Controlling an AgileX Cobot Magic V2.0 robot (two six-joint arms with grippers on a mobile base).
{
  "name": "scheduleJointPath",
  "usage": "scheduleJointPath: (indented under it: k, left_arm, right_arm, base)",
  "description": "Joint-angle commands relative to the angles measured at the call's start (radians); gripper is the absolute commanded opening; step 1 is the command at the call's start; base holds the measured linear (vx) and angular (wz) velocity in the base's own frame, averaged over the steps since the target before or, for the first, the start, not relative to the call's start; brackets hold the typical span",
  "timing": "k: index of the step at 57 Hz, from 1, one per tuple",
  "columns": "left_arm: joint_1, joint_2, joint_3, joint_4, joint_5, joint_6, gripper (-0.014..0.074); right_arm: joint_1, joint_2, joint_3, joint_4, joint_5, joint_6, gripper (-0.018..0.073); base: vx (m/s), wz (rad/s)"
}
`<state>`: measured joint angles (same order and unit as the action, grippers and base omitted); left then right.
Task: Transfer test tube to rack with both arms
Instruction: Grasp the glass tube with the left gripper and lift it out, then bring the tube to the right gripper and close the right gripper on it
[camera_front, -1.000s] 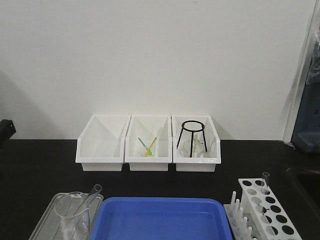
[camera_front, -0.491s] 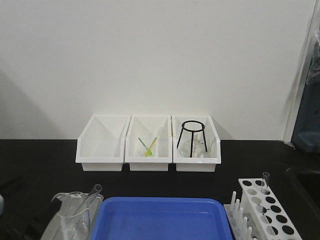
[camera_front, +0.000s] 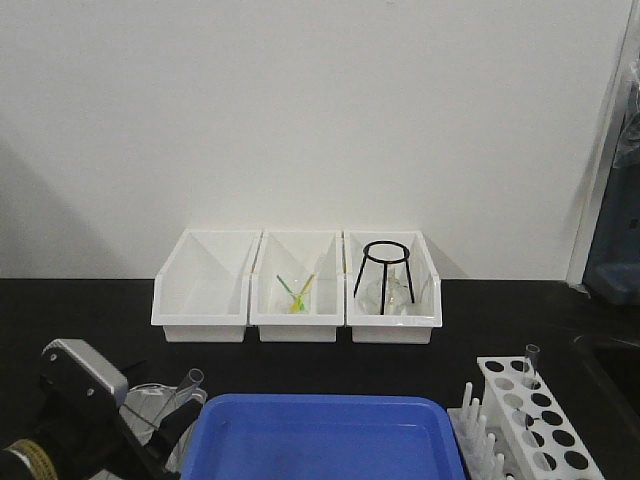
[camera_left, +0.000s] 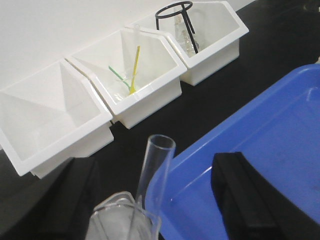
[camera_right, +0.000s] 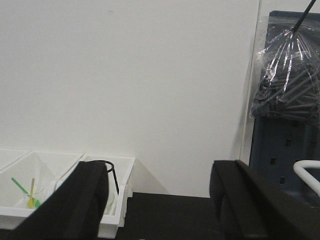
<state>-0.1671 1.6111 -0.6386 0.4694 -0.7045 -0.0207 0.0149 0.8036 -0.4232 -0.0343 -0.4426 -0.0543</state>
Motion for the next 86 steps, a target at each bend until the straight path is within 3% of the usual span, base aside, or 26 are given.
scheduleJointPath:
  k: [1,14,27,36,53,61,68,74,80,86]
  left_arm:
    - [0.000,0.008,-0.083,-0.013,-0.085,-0.005,0.0582]
    - [0.000,0.110,-0.198,0.076,-0.047,-0.011,0.0582]
    - [0.000,0.169,-0.228,0.075,-0.055,-0.006,0.0538]
    - [0.000,0.178,-0.228,0.073,-0.059,0.045,0.0399]
    - [0.000,0.173,-0.228,0.070,-0.105,0.053,0.0003]
    - [0.000,0.091,-0.229,0.041,-0.106,0.021,-0.0010]
    - [0.000,-0.052,-0.283,0.034,-0.023,-0.095,-0.0008]
    - [0.000,-0.161,-0.364,0.086,0.077,-0.237,-0.0007]
    - [-0.001,-0.240,-0.429,0.296,0.091,-0.493,-0.0007]
    - [-0.011,-0.263,-0.460,0.551,0.013,-0.767,-0.0003]
  right_arm:
    - [-0.002,-0.004,-0.031,-0.009,-0.094,-0.012,0.0485]
    - [-0.002,-0.004,-0.031,-0.009,-0.094,-0.012,0.0485]
    - [-0.002,-0.004,-0.031,-0.009,-0.094,-0.012,0.0485]
    - [-0.002,-0.004,-0.031,-0.009,-0.092,-0.012,0.0485]
    - [-0.002,-0.004,-0.031,-0.006,-0.092,-0.012,0.0485]
    - [-0.002,-0.004,-0.031,-0.006,-0.091,-0.011,0.0485]
    - [-0.002,-0.004,-0.031,-0.006,-0.097,0.002,0.0485]
    - [-0.002,-0.004,-0.031,-0.026,-0.115,0.054,0.0485]
    - [0.017,-0.004,-0.043,-0.132,-0.112,0.129,0.0484]
    - [0.105,-0.001,-0.047,-0.284,-0.106,0.188,0.0484]
  base:
    - [0.00,0.00]
    - [0.00,0.00]
    - [0.00,0.00]
    - [0.00,0.00]
    - [0.00,0.00]
    - [0.00,0.00]
    - [0.00,0.00]
    - [0.00,0.00]
    - [0.00,0.00]
    - [0.00,0.00]
